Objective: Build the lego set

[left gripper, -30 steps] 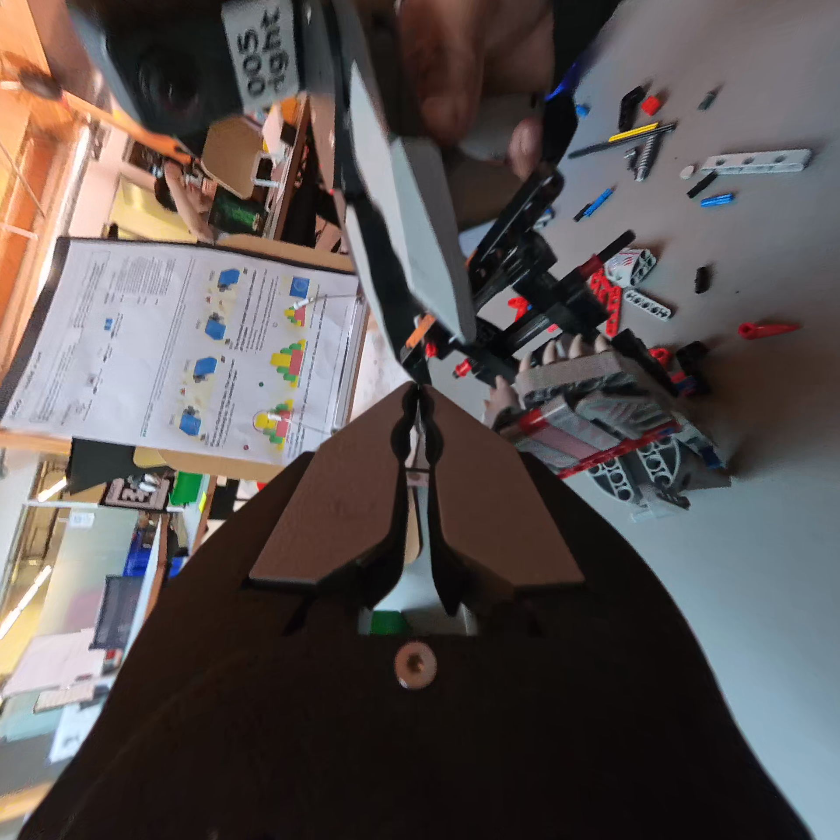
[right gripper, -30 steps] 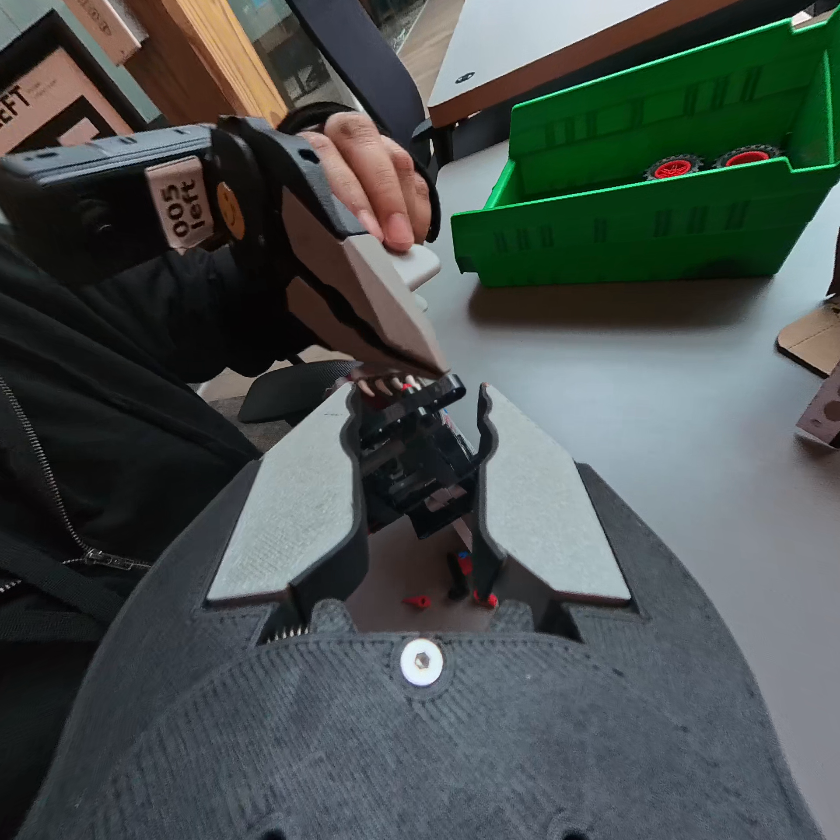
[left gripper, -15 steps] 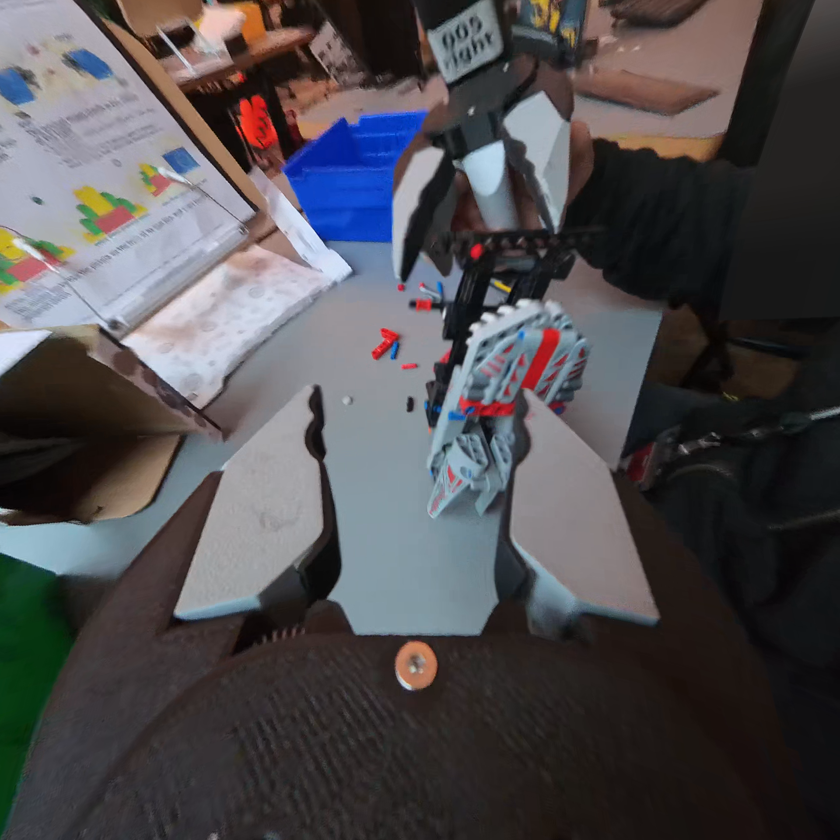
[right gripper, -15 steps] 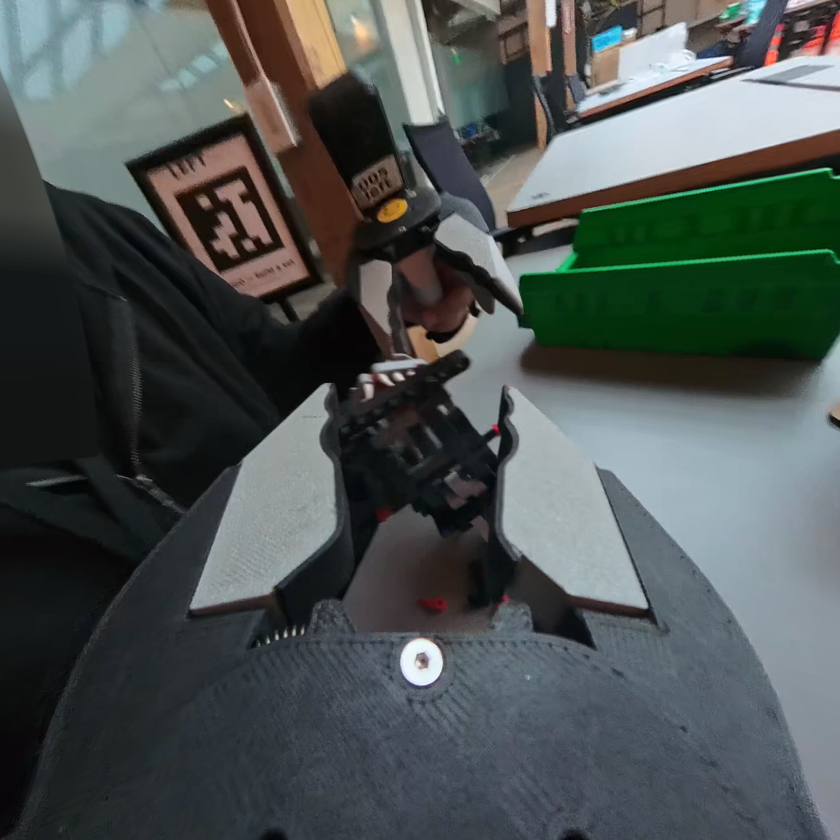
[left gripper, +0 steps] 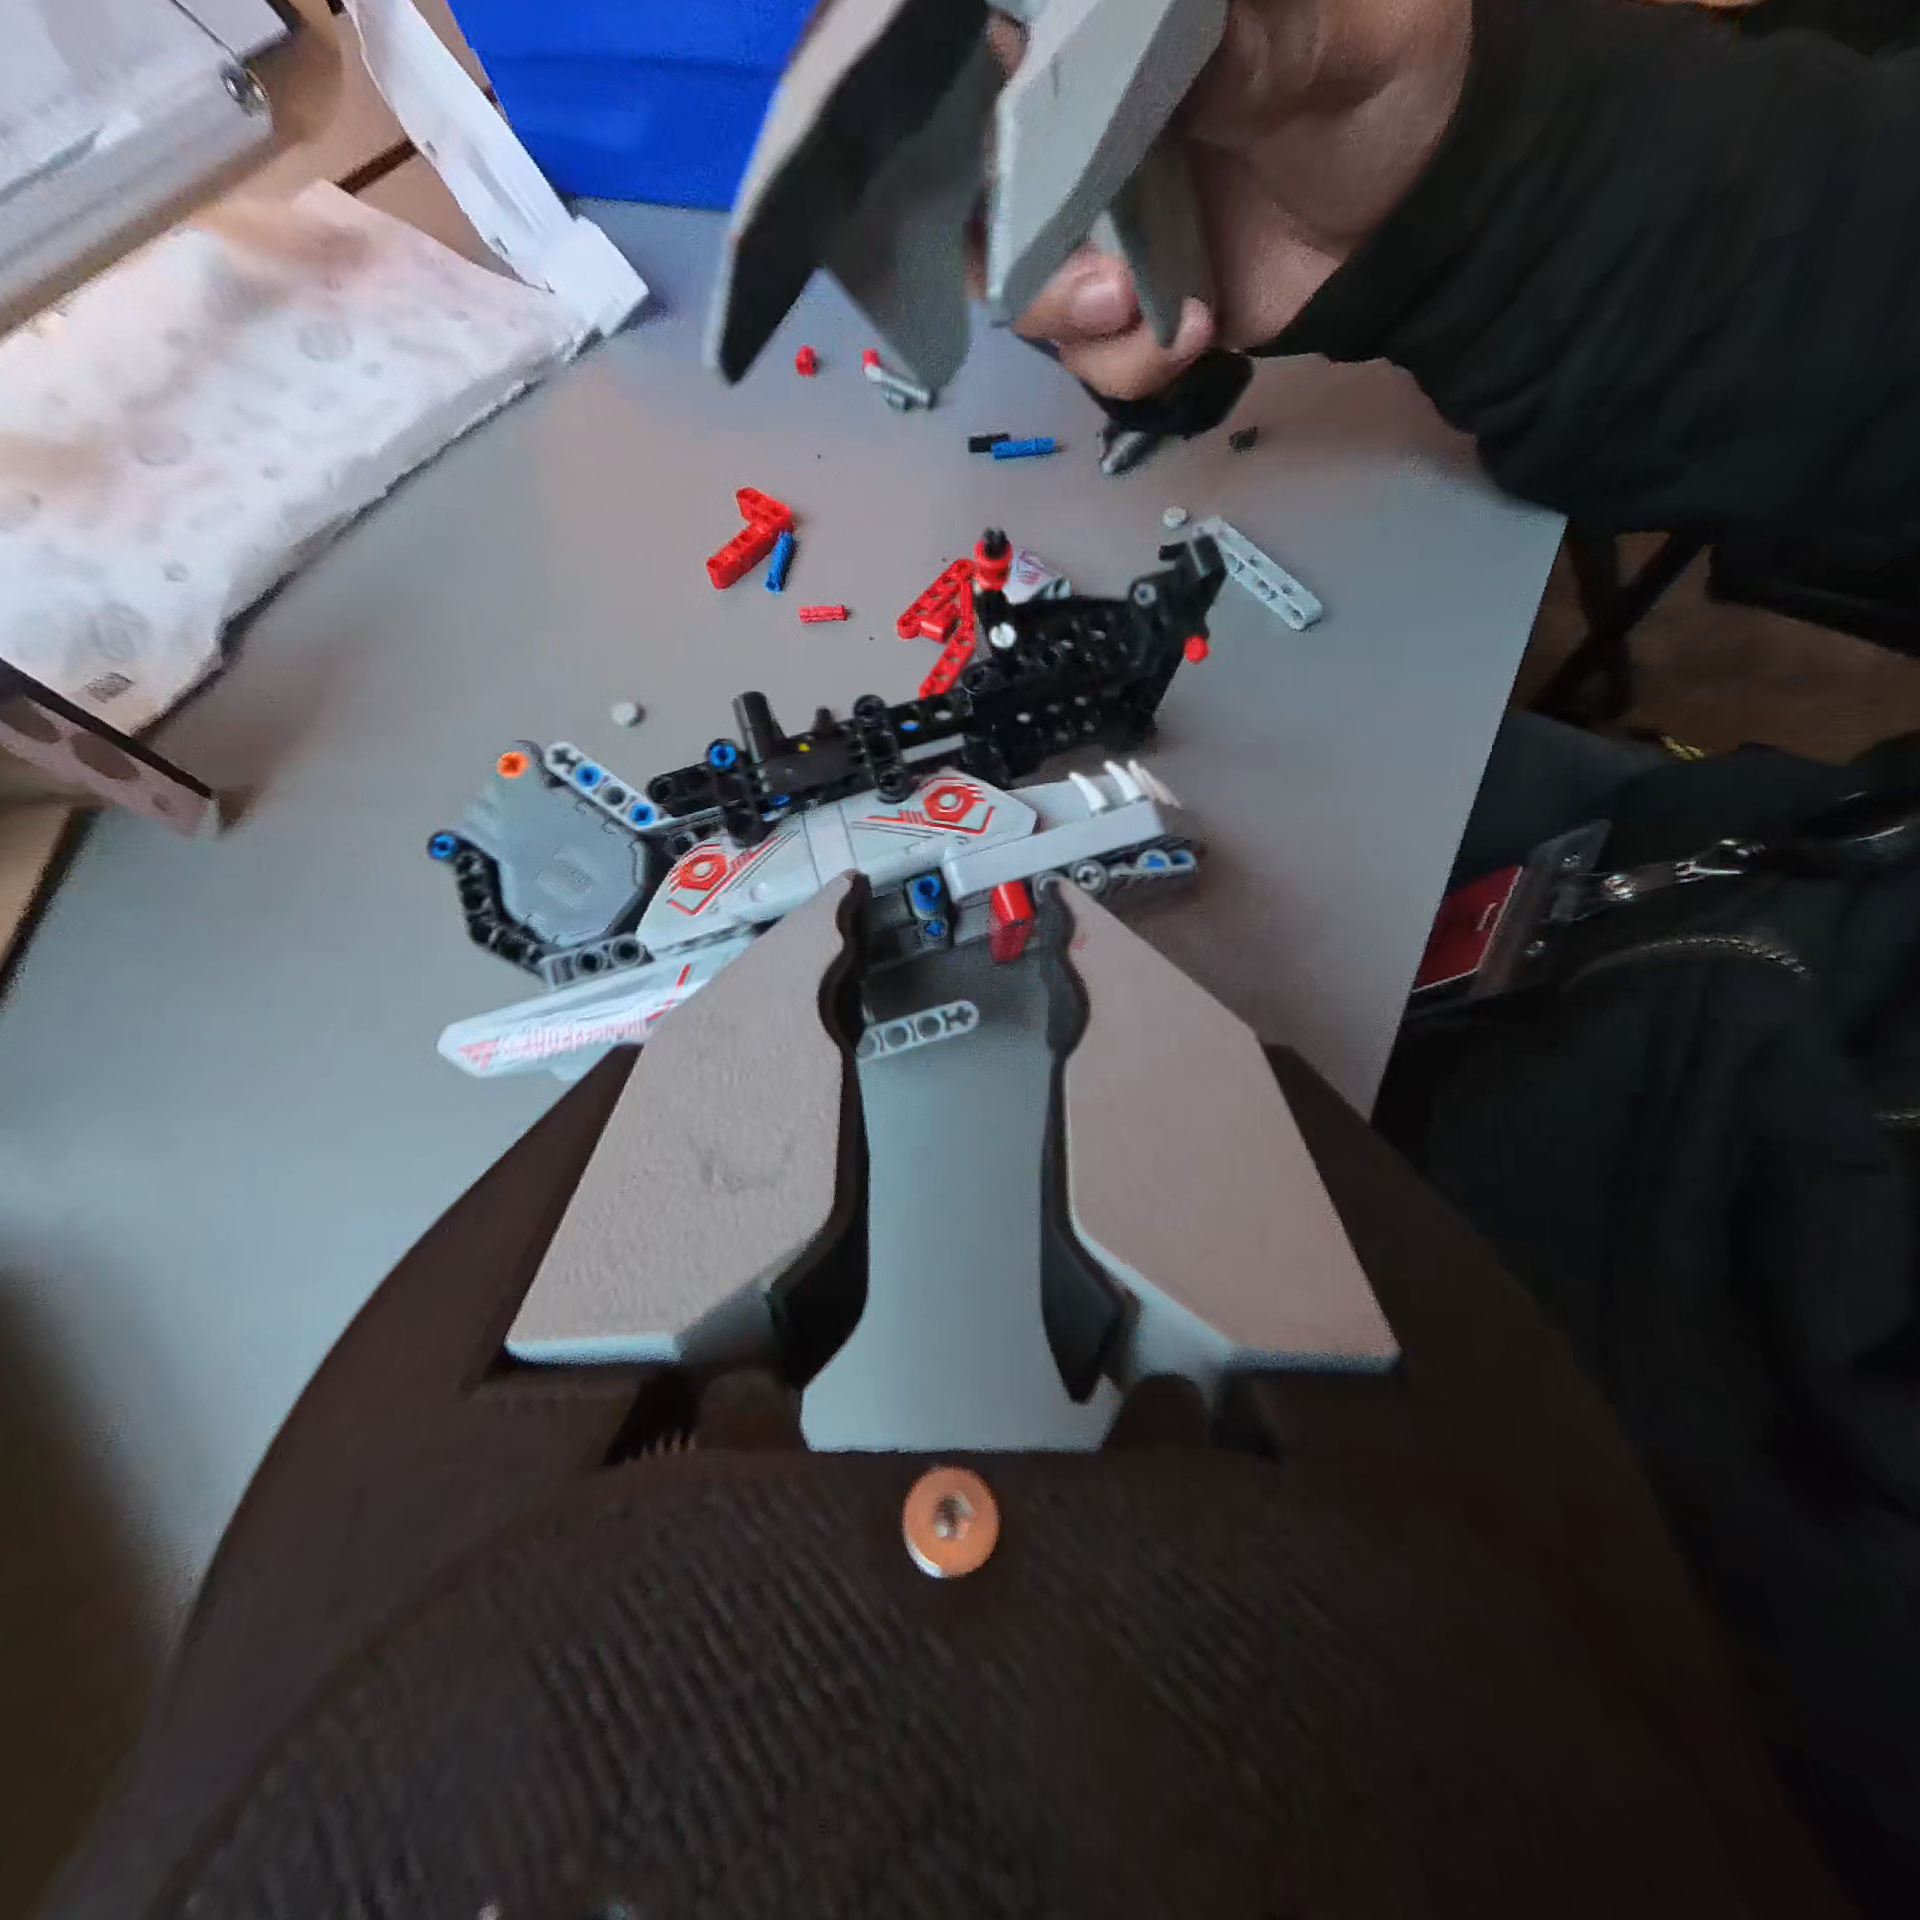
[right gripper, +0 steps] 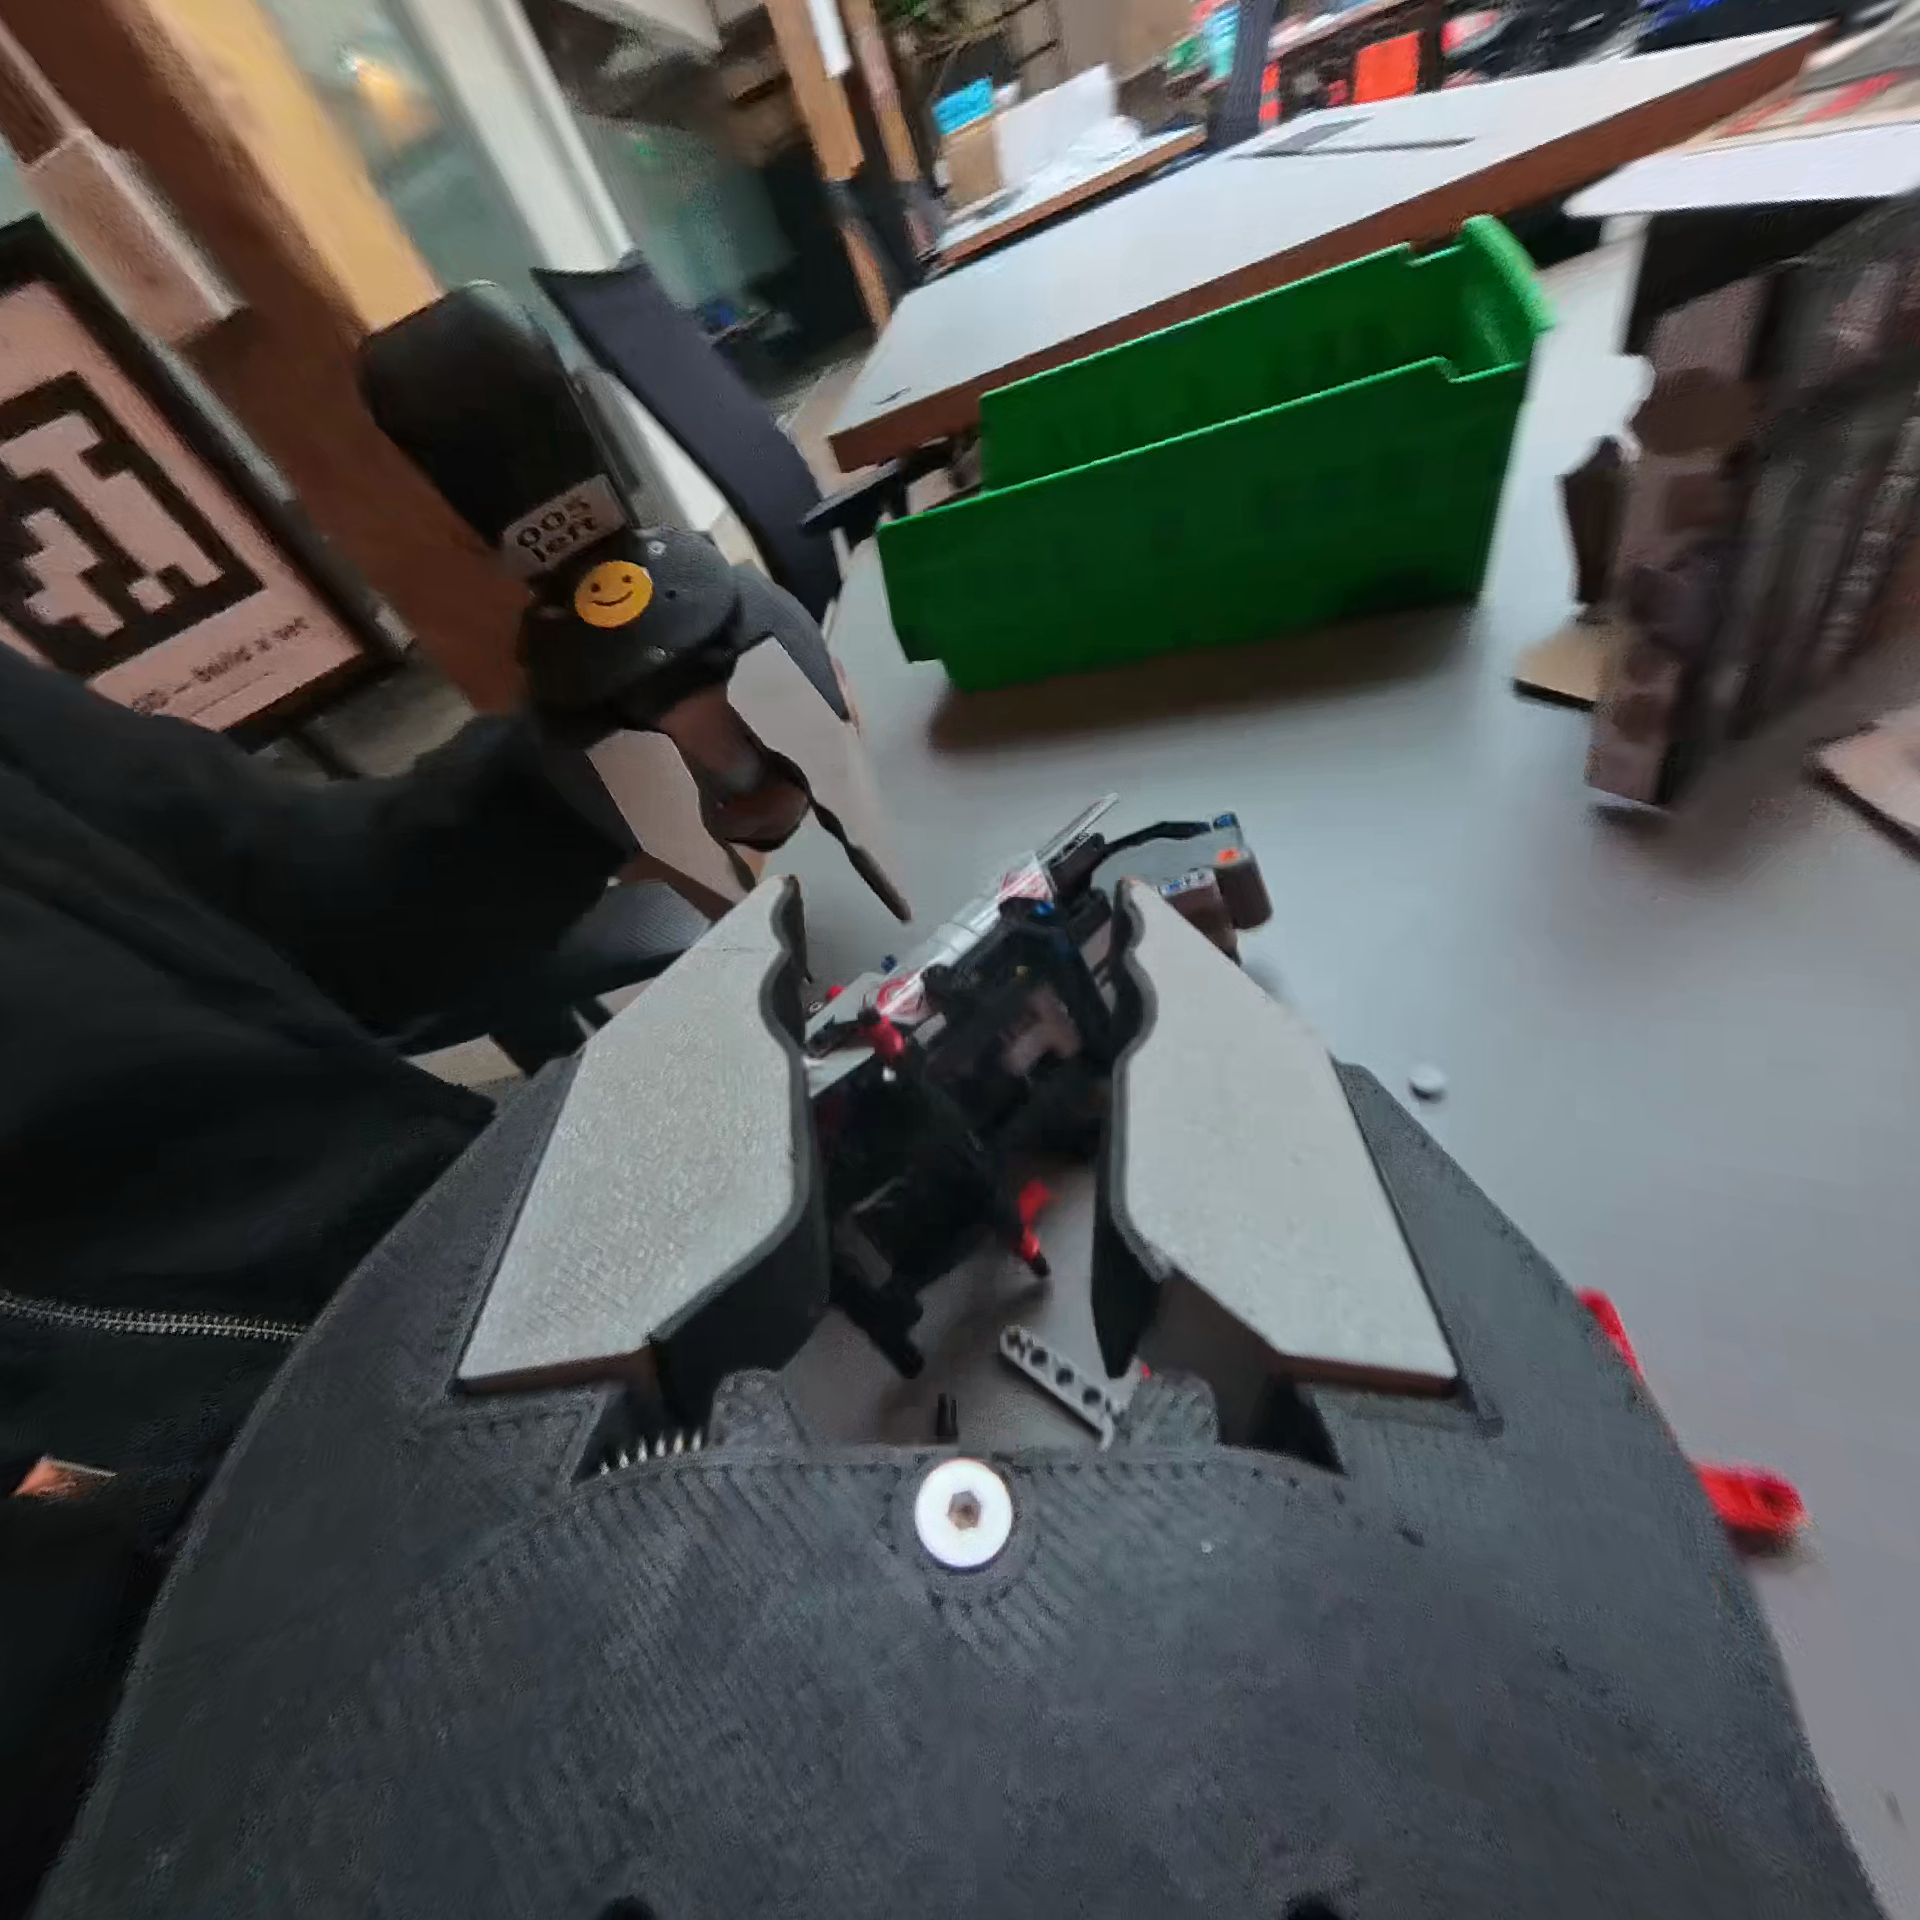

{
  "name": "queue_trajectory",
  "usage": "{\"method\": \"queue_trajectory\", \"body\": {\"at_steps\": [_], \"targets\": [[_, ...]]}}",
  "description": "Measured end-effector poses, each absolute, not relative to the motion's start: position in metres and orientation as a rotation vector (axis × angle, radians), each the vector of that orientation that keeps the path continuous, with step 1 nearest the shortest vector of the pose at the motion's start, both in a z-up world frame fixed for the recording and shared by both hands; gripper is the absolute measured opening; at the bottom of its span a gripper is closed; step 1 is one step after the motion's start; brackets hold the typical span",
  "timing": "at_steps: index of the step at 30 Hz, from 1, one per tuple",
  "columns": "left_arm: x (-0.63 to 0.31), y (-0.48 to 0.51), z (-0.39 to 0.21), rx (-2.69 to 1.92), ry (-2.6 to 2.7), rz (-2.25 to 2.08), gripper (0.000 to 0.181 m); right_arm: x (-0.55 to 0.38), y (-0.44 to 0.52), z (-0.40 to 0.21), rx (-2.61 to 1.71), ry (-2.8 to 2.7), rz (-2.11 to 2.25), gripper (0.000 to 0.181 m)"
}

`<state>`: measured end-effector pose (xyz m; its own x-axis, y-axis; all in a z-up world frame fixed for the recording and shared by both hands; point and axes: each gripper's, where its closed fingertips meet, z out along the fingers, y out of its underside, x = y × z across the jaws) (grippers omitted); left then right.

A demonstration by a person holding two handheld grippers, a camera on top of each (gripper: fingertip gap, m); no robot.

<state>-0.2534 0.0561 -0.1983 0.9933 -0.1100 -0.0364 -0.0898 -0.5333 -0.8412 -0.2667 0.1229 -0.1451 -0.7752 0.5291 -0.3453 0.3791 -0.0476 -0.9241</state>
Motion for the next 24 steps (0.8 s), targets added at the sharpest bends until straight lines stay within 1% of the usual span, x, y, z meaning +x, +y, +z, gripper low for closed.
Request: {"method": "queue_trajectory", "body": {"at_steps": [4,5,7,8,9,12,13,14,16,18,20,22,23,24], "targets": [[-0.273,0.061,-0.178,-2.162,0.33,0.159,0.039,-0.235,0.14,-0.164,-1.076,-2.074,1.871,0.057],[-0.273,0.068,-0.176,-2.18,0.397,0.155,0.045,-0.228,0.142,-0.172,-1.095,-2.082,1.829,0.057],[-0.273,0.089,-0.176,-2.212,0.526,0.156,0.044,-0.217,0.143,-0.181,-1.133,-2.071,1.767,0.057],[-0.267,0.099,-0.178,-2.235,0.612,0.135,0.051,-0.213,0.144,-0.184,-1.151,-2.048,1.743,0.057],[-0.26,0.106,-0.181,-2.247,0.719,0.125,0.055,-0.21,0.145,-0.185,-1.171,-2.014,1.723,0.054],[-0.249,0.118,-0.191,-2.248,0.991,0.14,0.055,-0.197,0.143,-0.192,-1.259,-1.982,1.697,0.045],[-0.248,0.117,-0.199,-2.287,1.057,0.108,0.053,-0.189,0.139,-0.193,-1.256,-2.01,1.715,0.042],[-0.247,0.115,-0.207,-2.331,1.107,0.053,0.045,-0.183,0.134,-0.194,-1.245,-2.033,1.73,0.037],[-0.239,0.108,-0.223,-2.409,1.173,-0.1,0.016,-0.179,0.128,-0.199,-1.234,-2.066,1.731,0.035],[-0.241,0.114,-0.227,-2.428,1.155,-0.101,0.014,-0.18,0.123,-0.203,-1.235,-2.076,1.743,0.037],[-0.249,0.119,-0.224,-2.42,1.109,0.003,0.012,-0.184,0.12,-0.203,-1.247,-2.054,1.763,0.038],[-0.259,0.13,-0.212,-2.328,0.957,0.148,0.011,-0.193,0.125,-0.198,-1.272,-1.983,1.751,0.035],[-0.266,0.134,-0.205,-2.271,0.863,0.221,0.011,-0.199,0.13,-0.195,-1.29,-1.94,1.745,0.029],[-0.274,0.136,-0.199,-2.228,0.754,0.308,0.012,-0.205,0.135,-0.192,-1.318,-1.896,1.743,0.018]]}}
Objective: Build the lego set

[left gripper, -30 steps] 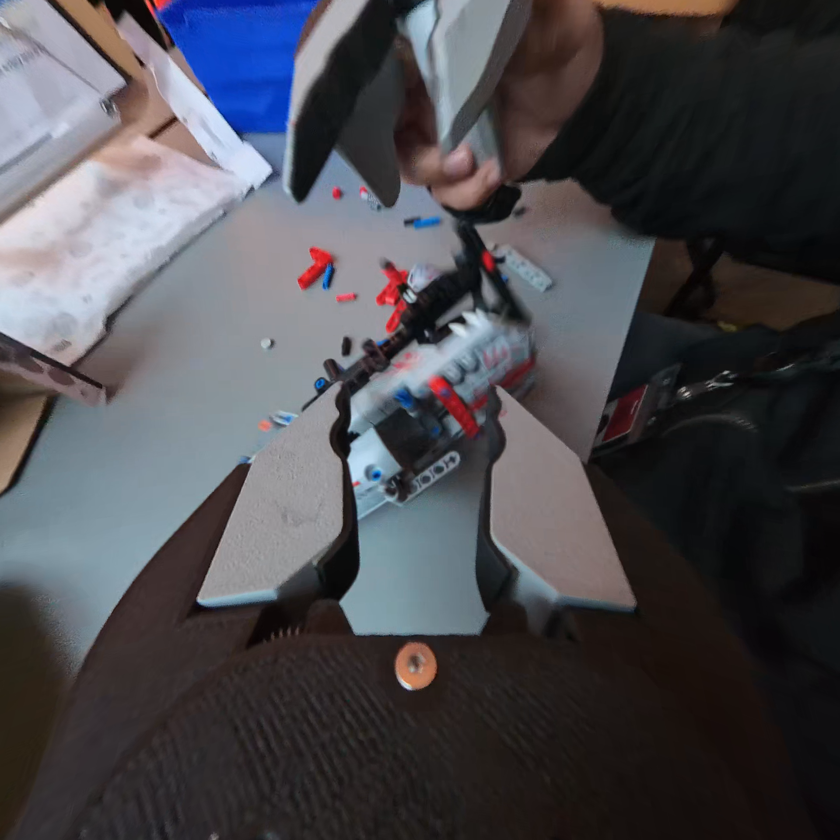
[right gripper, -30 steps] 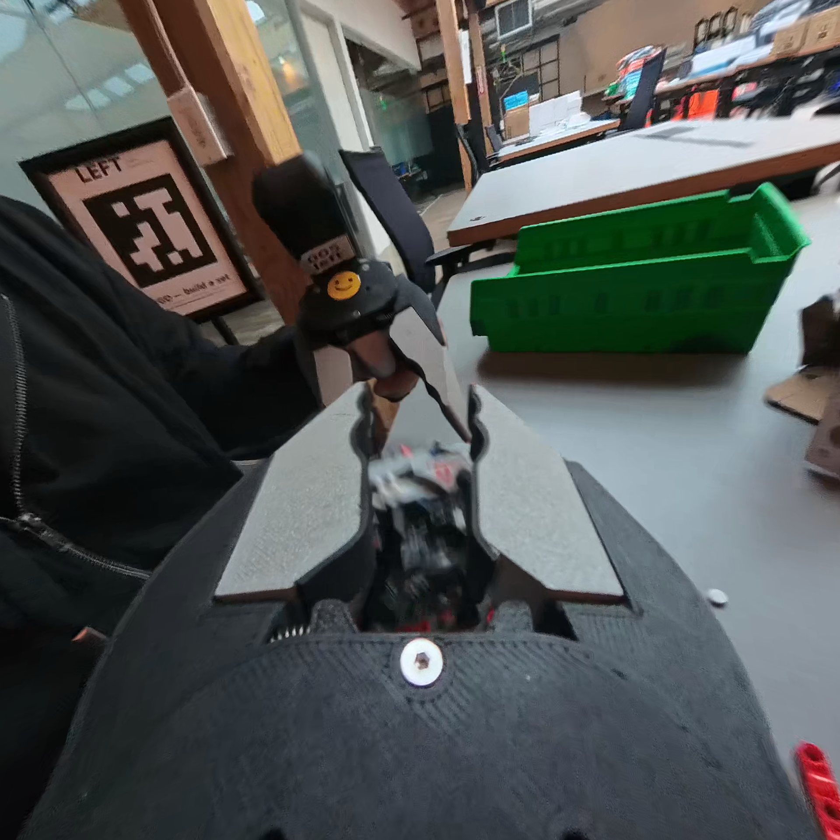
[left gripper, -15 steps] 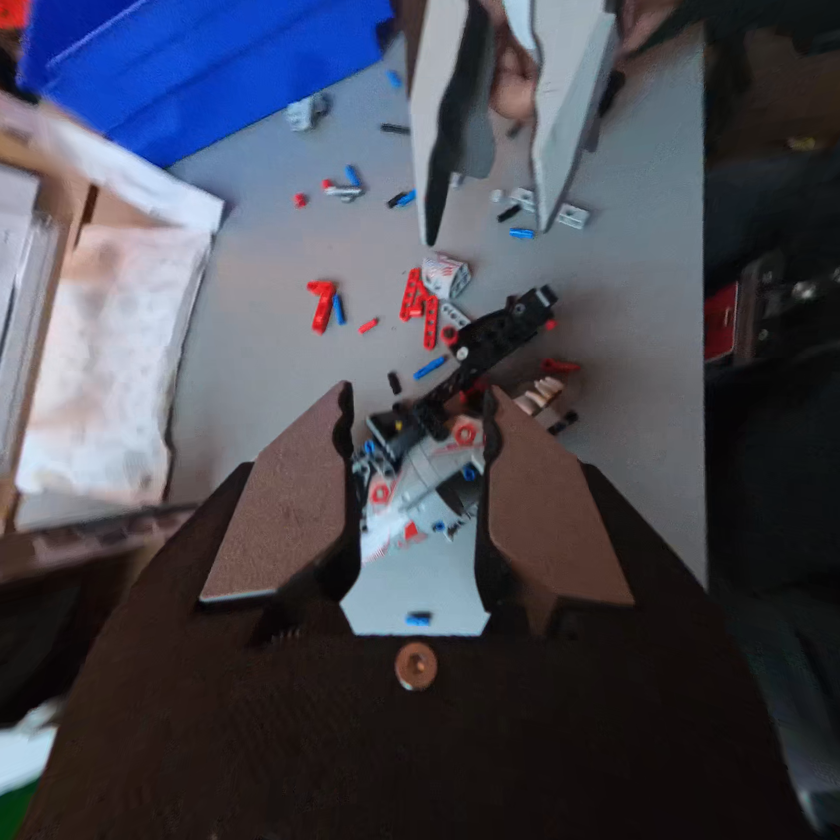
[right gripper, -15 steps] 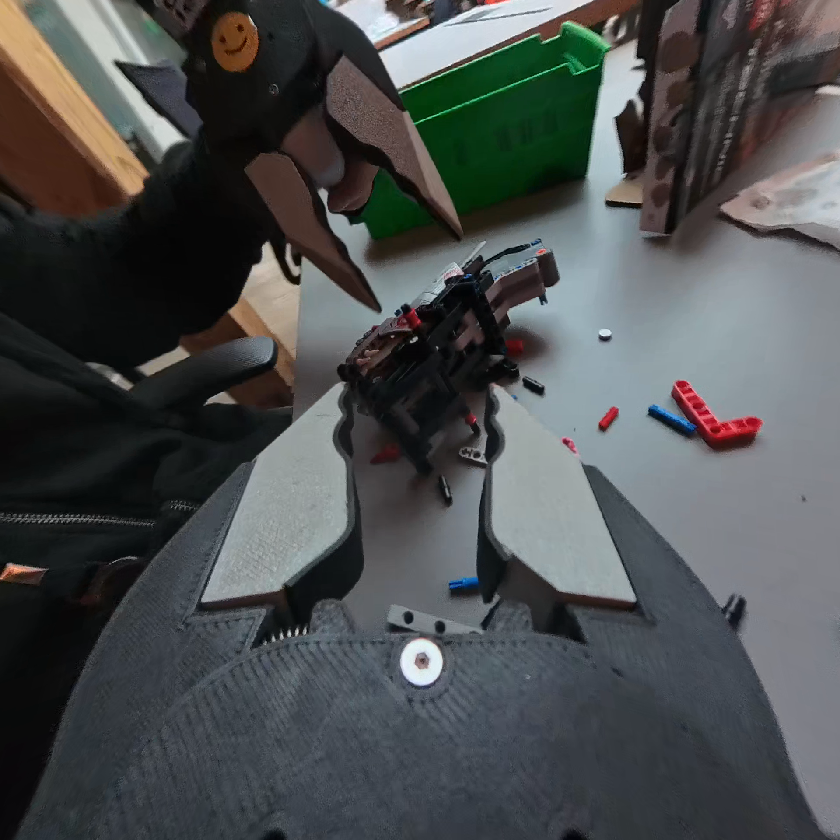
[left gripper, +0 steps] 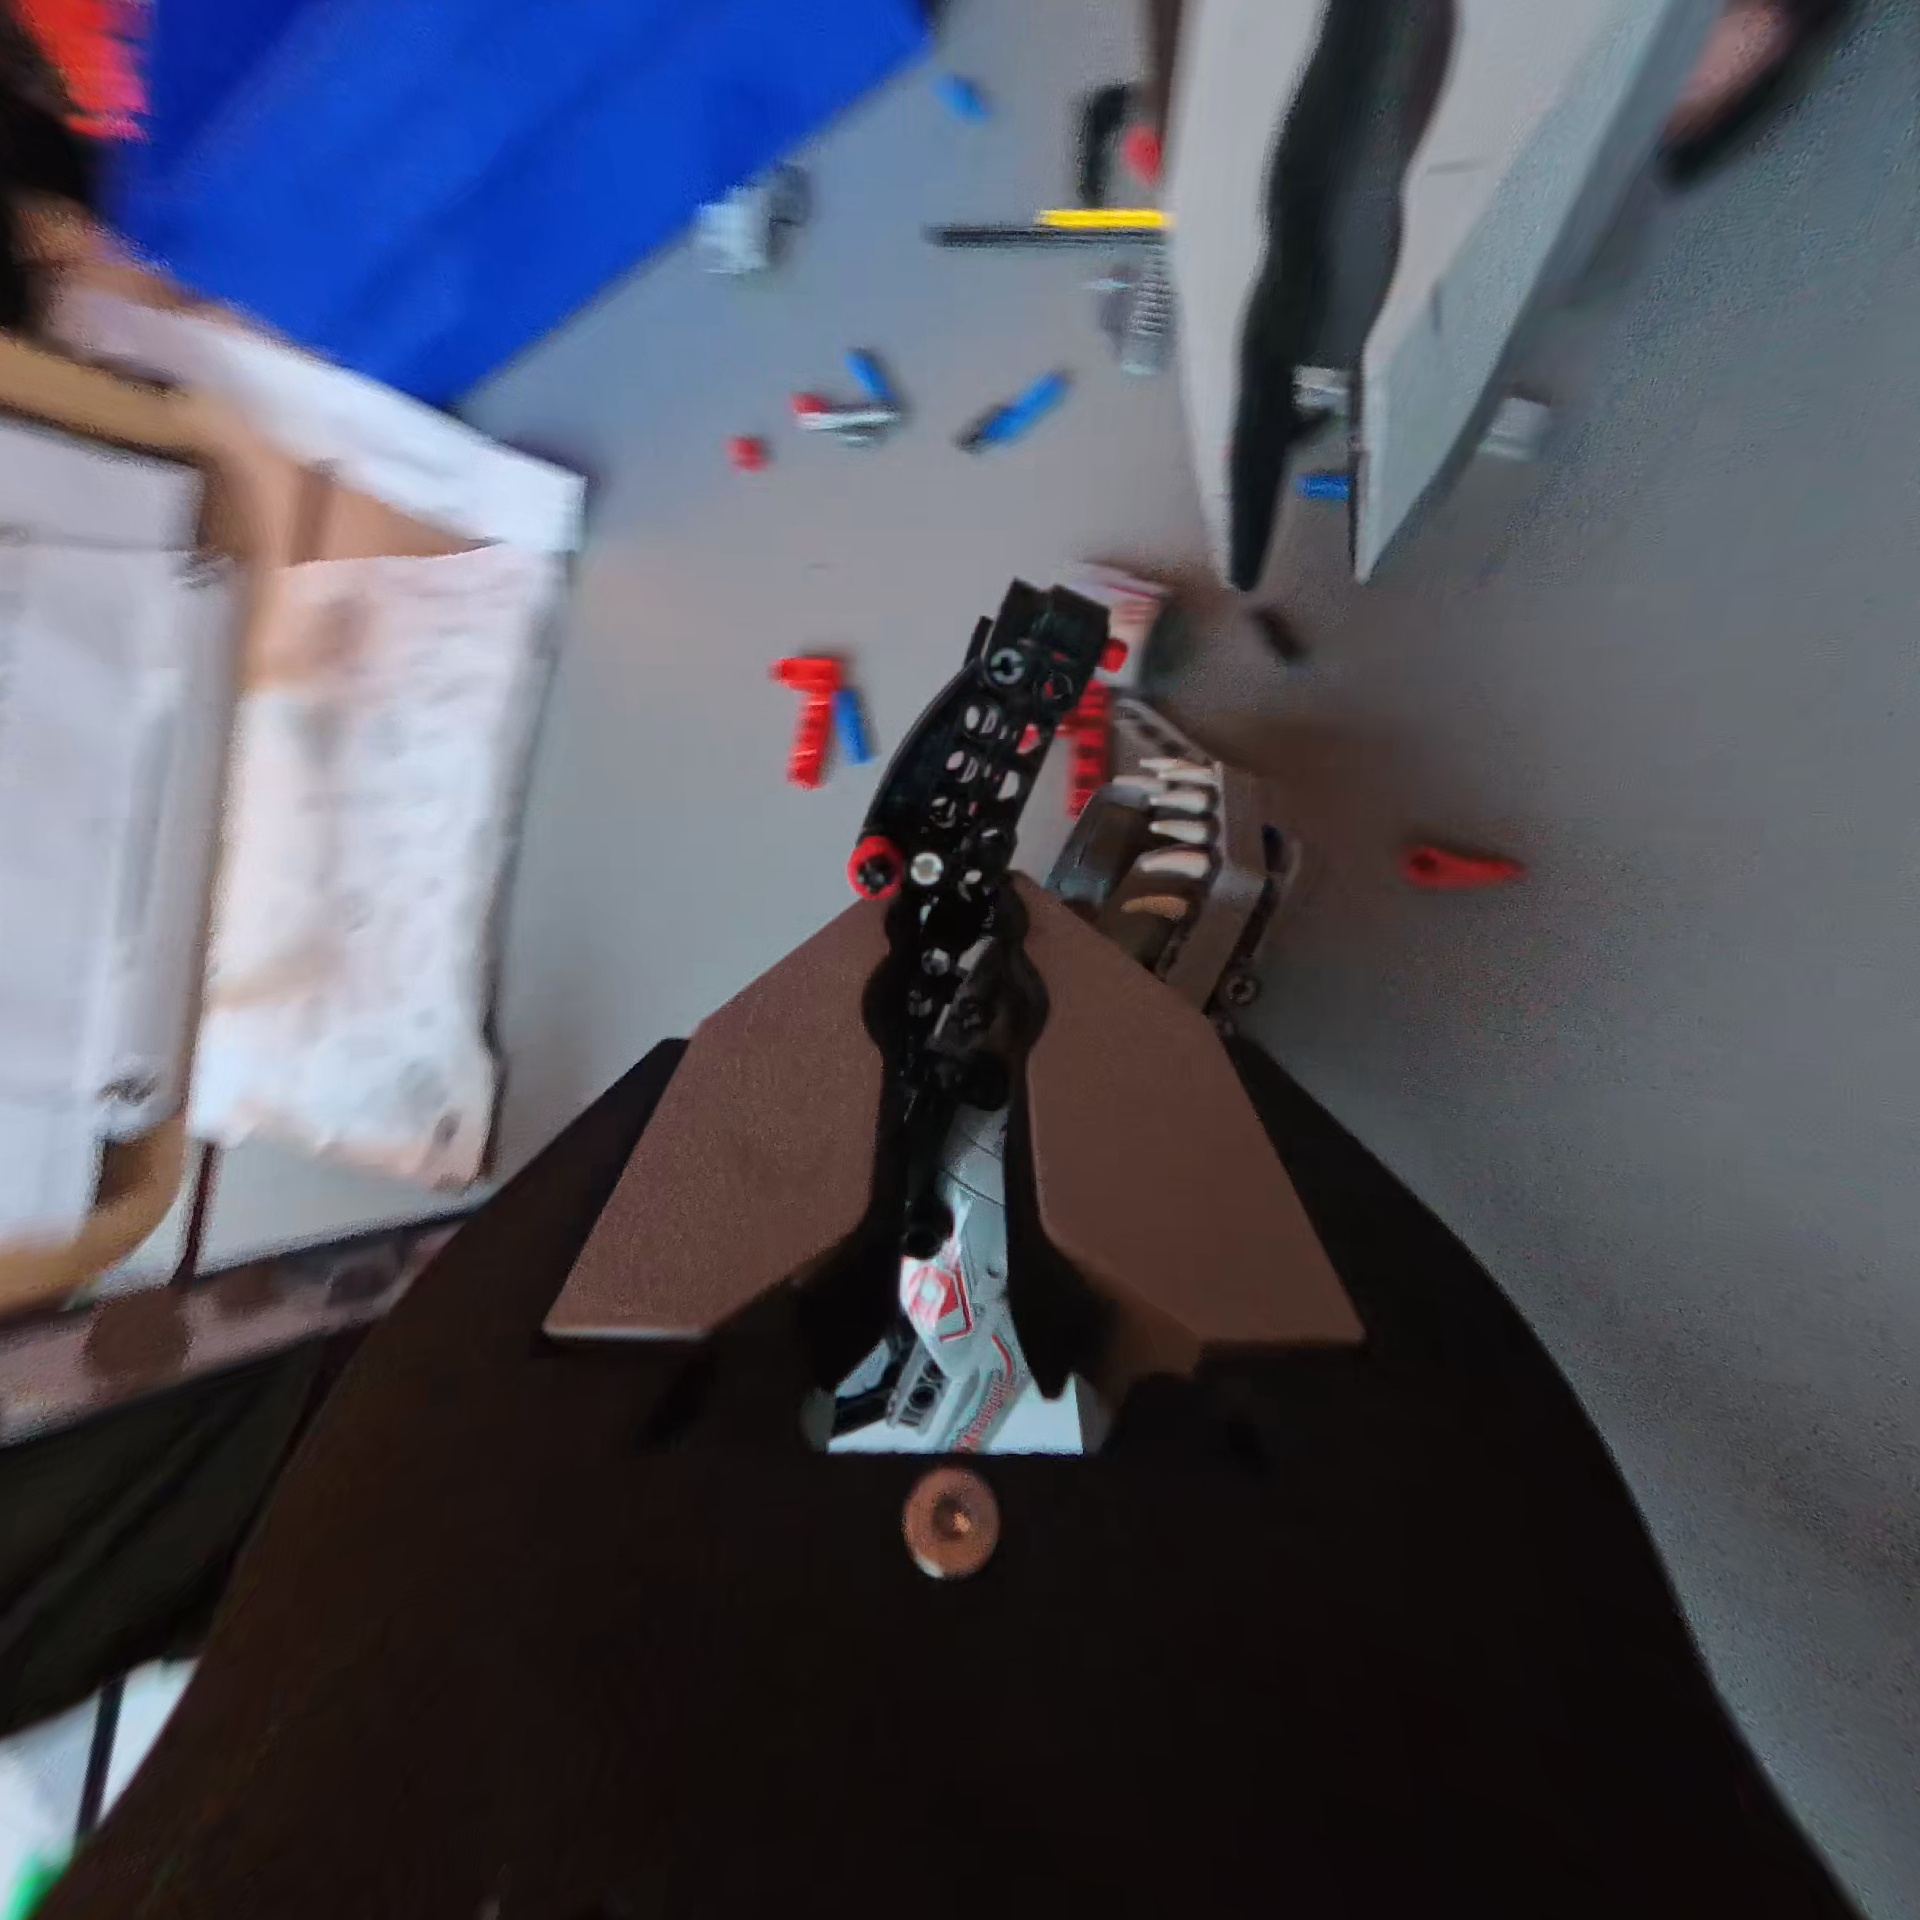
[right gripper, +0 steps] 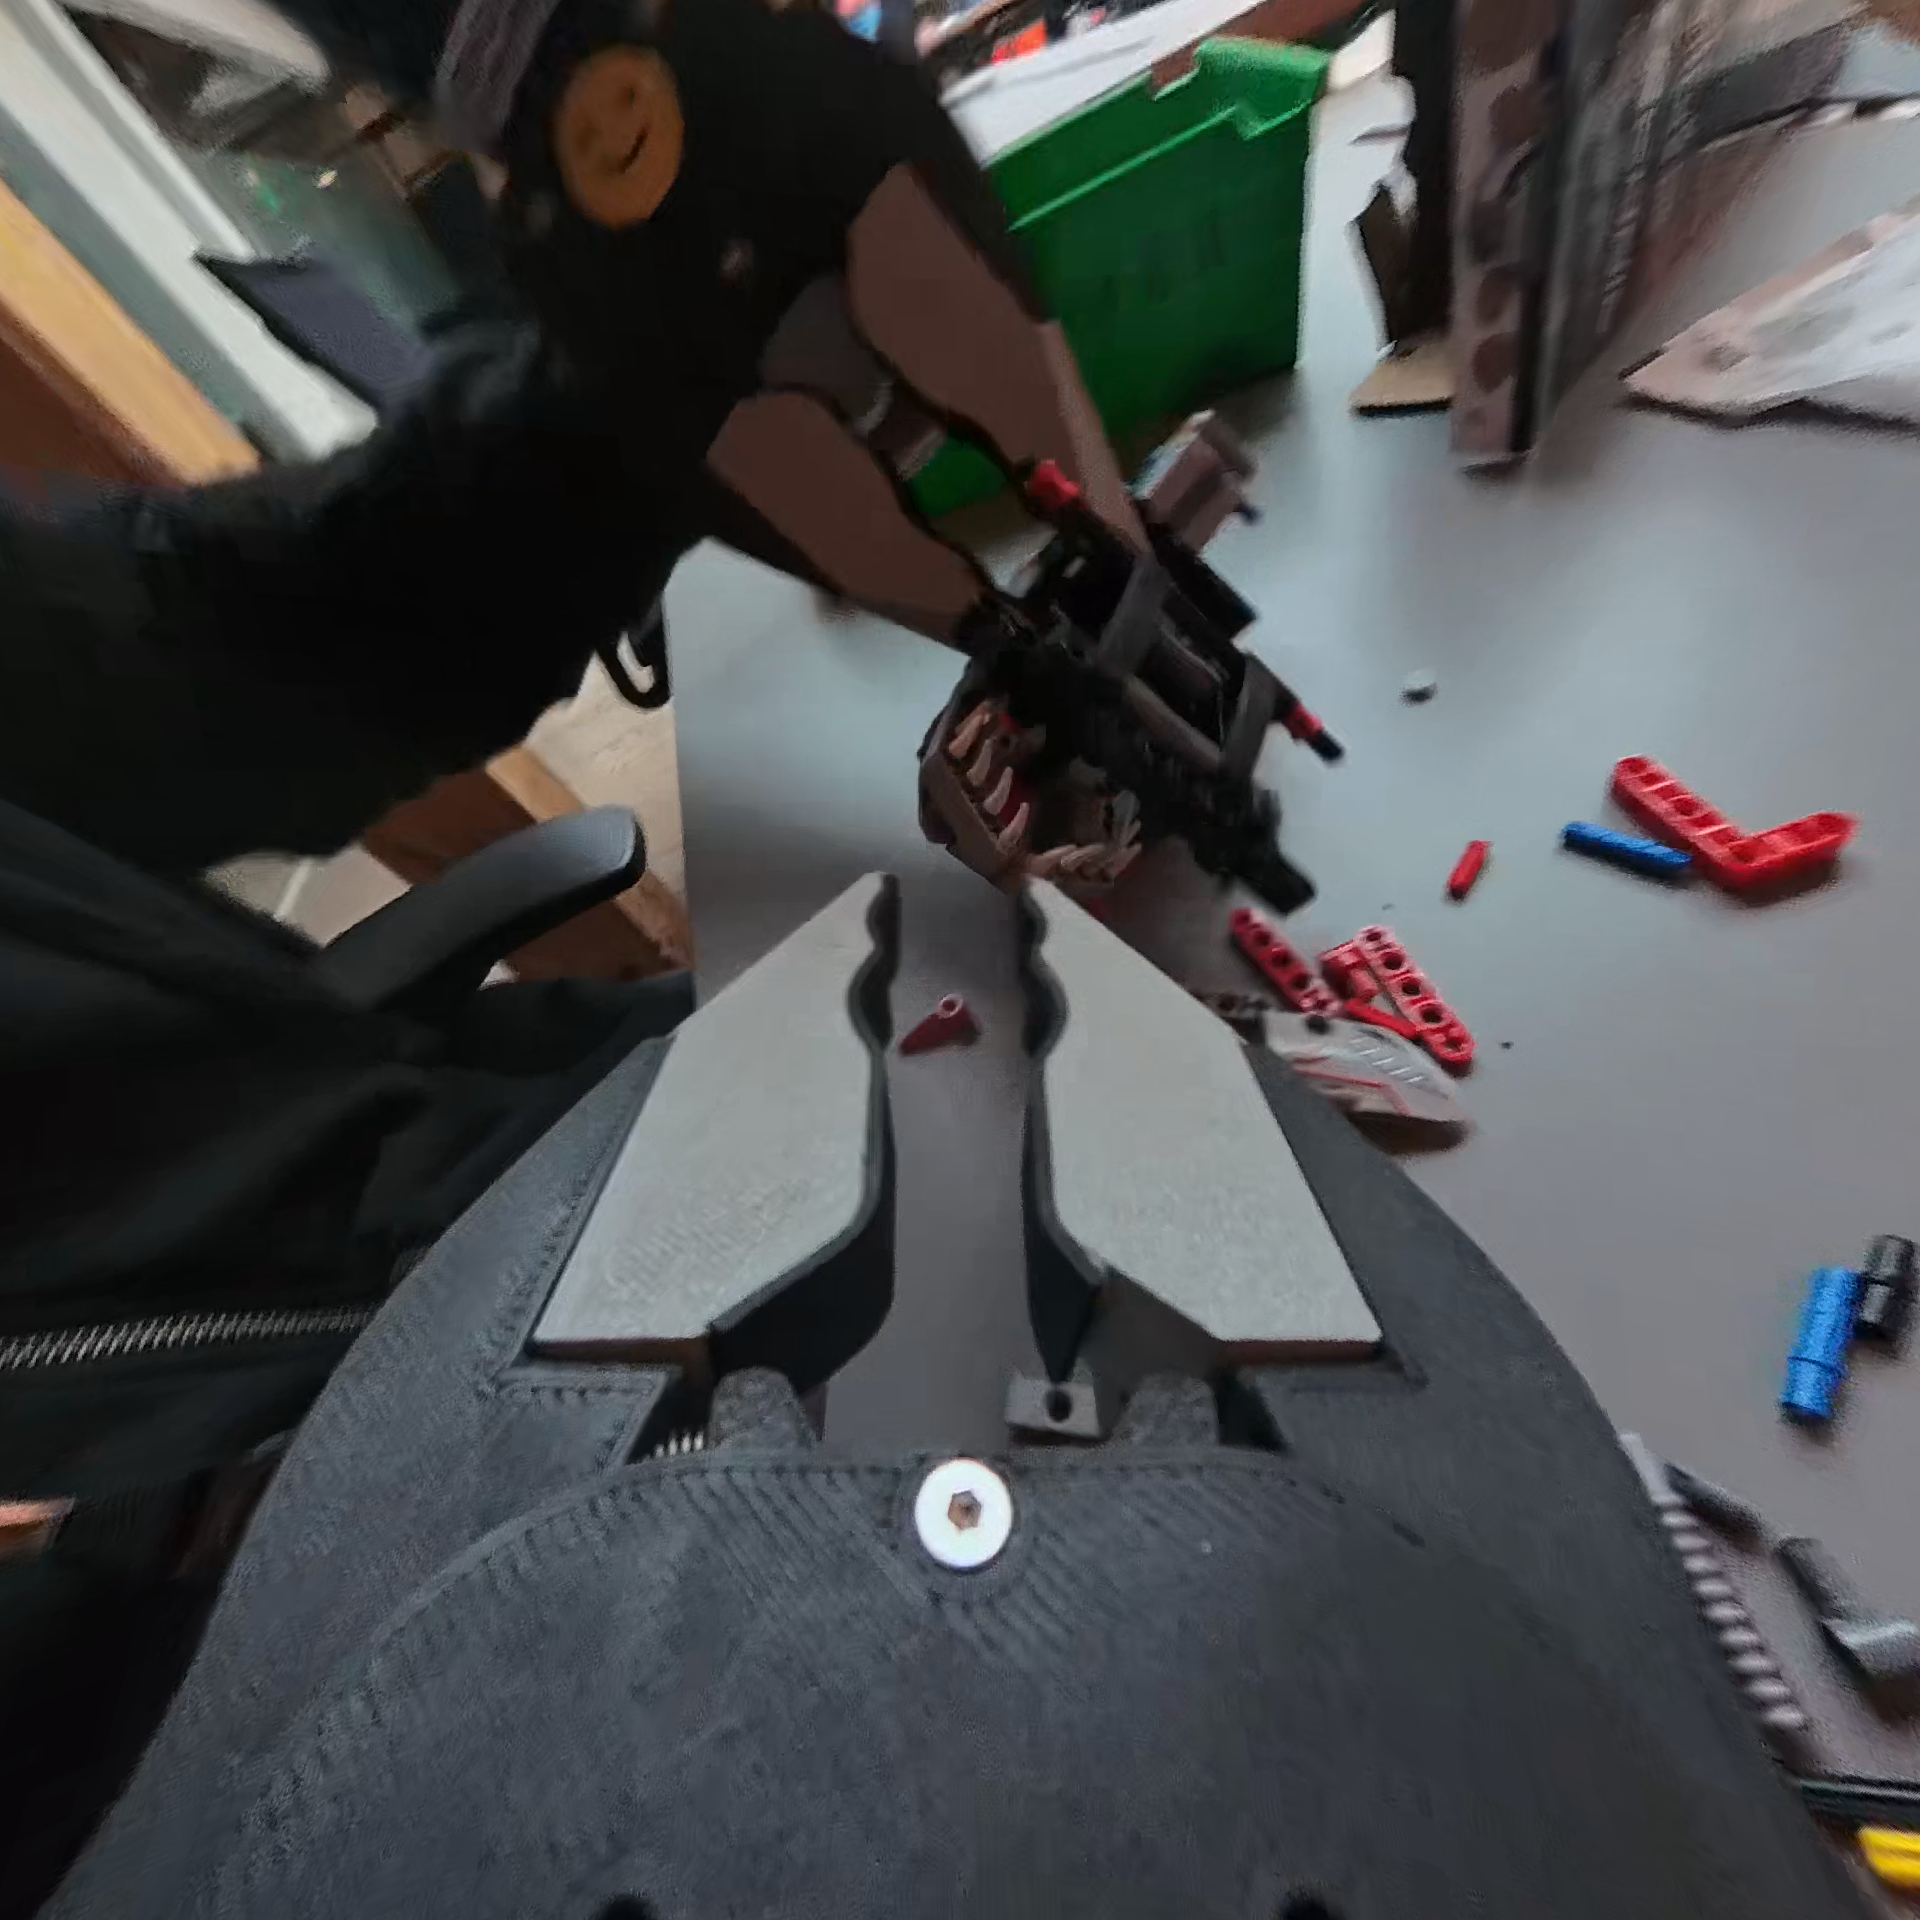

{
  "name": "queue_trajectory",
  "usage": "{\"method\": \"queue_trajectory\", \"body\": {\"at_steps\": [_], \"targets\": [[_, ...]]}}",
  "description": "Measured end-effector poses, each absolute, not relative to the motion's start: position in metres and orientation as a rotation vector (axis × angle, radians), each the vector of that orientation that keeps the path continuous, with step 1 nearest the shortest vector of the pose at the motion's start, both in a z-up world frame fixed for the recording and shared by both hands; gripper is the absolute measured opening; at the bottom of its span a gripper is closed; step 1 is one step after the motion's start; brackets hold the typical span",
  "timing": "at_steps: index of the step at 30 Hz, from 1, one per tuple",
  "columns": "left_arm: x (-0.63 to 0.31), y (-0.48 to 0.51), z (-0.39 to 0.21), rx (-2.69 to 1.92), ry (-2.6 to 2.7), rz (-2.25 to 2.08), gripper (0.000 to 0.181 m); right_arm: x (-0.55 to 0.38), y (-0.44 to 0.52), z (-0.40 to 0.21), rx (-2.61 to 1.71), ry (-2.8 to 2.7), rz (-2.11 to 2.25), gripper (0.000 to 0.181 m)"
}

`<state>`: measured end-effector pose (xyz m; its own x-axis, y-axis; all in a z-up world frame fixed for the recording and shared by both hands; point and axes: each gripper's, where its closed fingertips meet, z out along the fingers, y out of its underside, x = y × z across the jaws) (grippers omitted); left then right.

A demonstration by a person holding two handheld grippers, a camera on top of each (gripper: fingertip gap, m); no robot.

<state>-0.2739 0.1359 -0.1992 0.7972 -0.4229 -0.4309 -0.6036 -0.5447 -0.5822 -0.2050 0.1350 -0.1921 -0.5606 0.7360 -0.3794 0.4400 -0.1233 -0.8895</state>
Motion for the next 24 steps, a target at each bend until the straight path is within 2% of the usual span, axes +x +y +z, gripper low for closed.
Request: {"method": "queue_trajectory", "body": {"at_steps": [1,4,7,12,15,18,20,24], "targets": [[-0.282,0.136,-0.197,-2.202,0.65,0.395,0.012,-0.211,0.138,-0.189,-1.353,-1.856,1.76,0.014],[-0.298,0.131,-0.201,-2.152,0.429,0.603,0.011,-0.229,0.137,-0.182,-1.426,-1.772,1.851,0.02],[-0.302,0.128,-0.197,-2.088,0.301,0.656,0.011,-0.244,0.136,-0.186,-1.43,-1.726,1.817,0.017],[-0.298,0.128,-0.197,-2.055,0.283,0.702,0.011,-0.261,0.135,-0.185,-1.44,-1.653,1.837,0.019],[-0.298,0.127,-0.195,-2.039,0.261,0.733,0.011,-0.266,0.133,-0.182,-1.437,-1.61,1.899,0.009],[-0.3,0.127,-0.194,-2.026,0.237,0.764,0.011,-0.268,0.133,-0.177,-1.445,-1.556,1.962,0.014],[-0.299,0.128,-0.195,-2.02,0.232,0.755,0.011,-0.268,0.135,-0.18,-1.454,-1.555,1.947,0.004],[-0.298,0.128,-0.195,-2.017,0.244,0.759,0.011,-0.267,0.135,-0.18,-1.448,-1.572,1.964,0.003]]}}
